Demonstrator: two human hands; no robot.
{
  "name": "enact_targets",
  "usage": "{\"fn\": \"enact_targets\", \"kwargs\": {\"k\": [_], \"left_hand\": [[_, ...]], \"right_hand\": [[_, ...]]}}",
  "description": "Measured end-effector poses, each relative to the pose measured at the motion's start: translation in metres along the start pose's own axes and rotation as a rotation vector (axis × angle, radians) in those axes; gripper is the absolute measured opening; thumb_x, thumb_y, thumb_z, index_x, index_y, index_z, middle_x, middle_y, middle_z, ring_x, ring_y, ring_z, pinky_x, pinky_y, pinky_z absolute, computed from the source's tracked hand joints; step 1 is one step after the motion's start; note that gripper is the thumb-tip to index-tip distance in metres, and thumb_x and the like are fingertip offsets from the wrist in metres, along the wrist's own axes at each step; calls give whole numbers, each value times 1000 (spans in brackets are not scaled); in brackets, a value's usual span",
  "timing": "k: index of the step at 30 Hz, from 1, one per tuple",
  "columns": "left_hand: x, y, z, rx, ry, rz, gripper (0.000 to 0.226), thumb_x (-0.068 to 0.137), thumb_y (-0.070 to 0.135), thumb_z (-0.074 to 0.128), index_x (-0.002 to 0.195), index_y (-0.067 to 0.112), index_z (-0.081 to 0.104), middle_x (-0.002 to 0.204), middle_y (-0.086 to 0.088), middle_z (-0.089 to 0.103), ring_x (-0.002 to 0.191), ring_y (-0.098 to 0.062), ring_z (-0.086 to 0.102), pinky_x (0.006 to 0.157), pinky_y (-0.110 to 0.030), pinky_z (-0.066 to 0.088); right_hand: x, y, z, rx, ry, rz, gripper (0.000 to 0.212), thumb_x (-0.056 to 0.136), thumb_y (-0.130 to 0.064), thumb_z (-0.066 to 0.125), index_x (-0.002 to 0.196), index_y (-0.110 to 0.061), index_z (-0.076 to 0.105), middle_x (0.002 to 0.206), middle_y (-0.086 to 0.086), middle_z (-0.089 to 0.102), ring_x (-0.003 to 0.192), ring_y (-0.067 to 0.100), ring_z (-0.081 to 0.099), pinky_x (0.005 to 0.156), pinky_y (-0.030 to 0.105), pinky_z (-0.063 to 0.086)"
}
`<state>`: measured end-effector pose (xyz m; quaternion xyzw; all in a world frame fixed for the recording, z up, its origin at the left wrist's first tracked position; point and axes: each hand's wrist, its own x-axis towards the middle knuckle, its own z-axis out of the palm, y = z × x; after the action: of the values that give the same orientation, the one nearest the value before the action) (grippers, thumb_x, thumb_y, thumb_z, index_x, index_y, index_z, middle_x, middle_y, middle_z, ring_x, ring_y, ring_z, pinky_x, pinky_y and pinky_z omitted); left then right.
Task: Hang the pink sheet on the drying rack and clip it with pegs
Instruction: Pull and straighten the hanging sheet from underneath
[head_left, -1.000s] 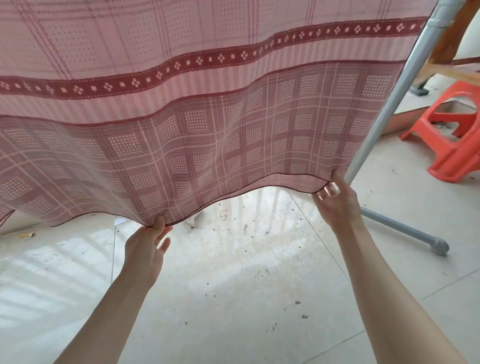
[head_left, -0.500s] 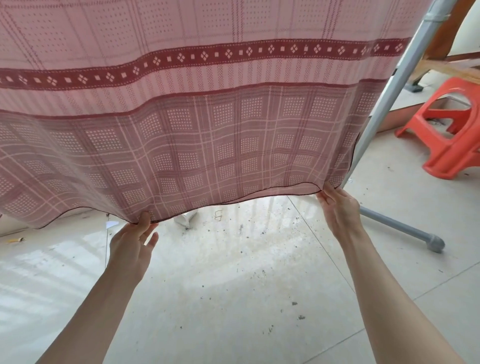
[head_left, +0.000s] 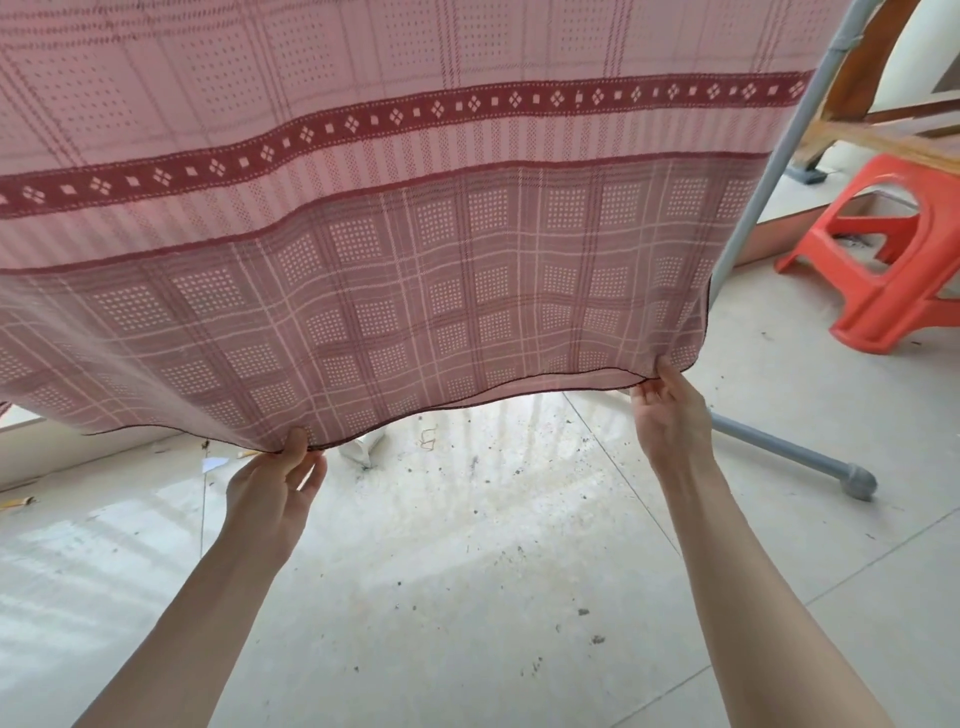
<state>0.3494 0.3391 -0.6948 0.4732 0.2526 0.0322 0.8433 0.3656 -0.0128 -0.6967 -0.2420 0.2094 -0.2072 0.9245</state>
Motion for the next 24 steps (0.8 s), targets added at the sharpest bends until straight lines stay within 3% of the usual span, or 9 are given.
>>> {"fn": "enact_targets", "kwargs": {"k": [2,5,10,13,17,22,24], "left_hand": [[0,1,0,2,0,0,17,88,2,57,74,11,53,60,9,68,79,-13,58,78,-30,47],[0,3,1,9,3,10,14,88,3,57,76,10,54,59,8,69,79,-14,59,76,-30,47],[1,6,0,25,7,46,10,89,4,56,81,9,55,60,6,70,81,-16,61,76,-31,48],[4,9,-5,36,11,54,9,90,6,55,81,9,56,61,5,71,82,-17,63,76,-35,48],[8,9,-7,33,8,57,11,93,10,50,85,10,57,62,5,71,86,-19,64,75,-36,48],[7,10,-7,14,7,42,16,96,11,46,83,9,54,64,1,70,85,-19,62,79,-39,48],[5,10,-8,11,13,45,16,95,7,46,81,8,54,75,-2,66,83,-17,60,87,-40,46]], "right_hand": [[0,-6,0,-100,-20,-50,13,92,-6,53,102,1,56,92,8,63,90,16,64,98,36,45],[1,-14,6,-263,-31,-121,20,94,-24,54,93,-5,59,94,6,65,92,18,65,86,31,52],[6,-19,9,-438,-61,-144,15,88,-13,61,89,2,64,90,11,67,86,19,65,86,30,53],[6,-17,4,-385,-85,-92,9,87,-3,60,91,4,64,85,7,72,86,19,67,86,29,55],[6,-8,2,-248,-12,-45,7,85,11,54,89,5,56,90,15,62,88,25,62,90,35,50],[6,-10,3,-59,79,38,13,86,12,52,96,4,54,91,14,61,85,22,61,105,41,40],[5,-11,1,-80,64,47,17,87,8,51,103,1,53,93,12,60,97,25,61,107,41,38]]}}
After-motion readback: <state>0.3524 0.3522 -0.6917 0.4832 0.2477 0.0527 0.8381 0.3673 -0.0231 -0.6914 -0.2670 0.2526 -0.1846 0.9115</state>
